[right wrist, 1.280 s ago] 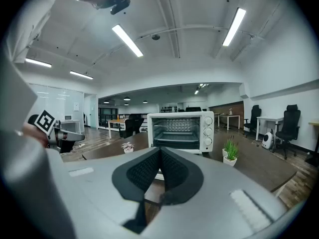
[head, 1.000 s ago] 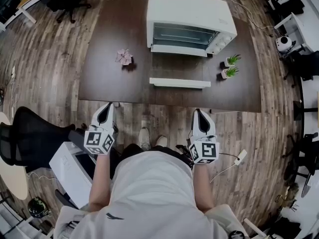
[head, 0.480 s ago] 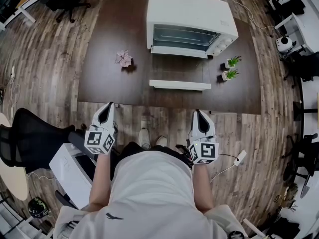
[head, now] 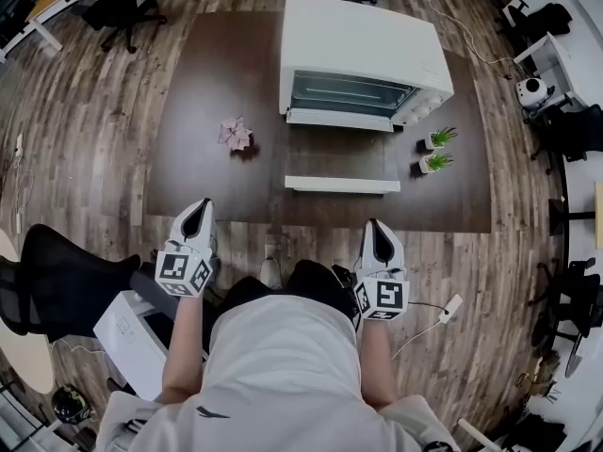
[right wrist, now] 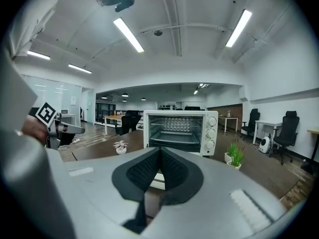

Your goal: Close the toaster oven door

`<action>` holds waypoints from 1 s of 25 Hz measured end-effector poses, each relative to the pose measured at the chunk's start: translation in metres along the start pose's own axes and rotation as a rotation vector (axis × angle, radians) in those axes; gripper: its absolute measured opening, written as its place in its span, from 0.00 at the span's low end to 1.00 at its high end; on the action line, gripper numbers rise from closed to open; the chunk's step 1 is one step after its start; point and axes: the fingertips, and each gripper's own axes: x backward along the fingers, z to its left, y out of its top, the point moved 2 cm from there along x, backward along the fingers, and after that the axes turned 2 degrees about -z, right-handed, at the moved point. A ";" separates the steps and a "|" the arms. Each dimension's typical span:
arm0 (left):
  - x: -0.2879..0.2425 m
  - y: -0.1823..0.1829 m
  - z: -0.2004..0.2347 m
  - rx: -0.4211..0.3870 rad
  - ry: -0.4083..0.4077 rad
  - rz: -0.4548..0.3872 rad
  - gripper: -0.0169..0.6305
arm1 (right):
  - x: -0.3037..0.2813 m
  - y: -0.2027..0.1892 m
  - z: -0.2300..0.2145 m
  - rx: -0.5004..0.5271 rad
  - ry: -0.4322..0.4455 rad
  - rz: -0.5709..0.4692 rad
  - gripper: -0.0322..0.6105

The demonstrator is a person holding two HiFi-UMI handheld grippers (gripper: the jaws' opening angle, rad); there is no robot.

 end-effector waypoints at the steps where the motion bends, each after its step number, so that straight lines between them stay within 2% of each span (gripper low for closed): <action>1: -0.004 0.002 0.002 -0.003 -0.002 0.001 0.03 | -0.004 0.000 -0.003 0.005 -0.007 0.003 0.05; 8: -0.042 0.017 0.011 -0.010 0.019 -0.005 0.03 | -0.042 0.006 -0.028 -0.006 -0.006 0.011 0.05; 17: -0.091 0.036 0.008 0.014 0.064 -0.032 0.03 | -0.098 0.012 -0.061 -0.018 0.051 0.021 0.05; 25: -0.115 0.040 0.012 0.016 0.049 -0.014 0.03 | -0.118 0.005 -0.067 -0.037 0.045 0.051 0.05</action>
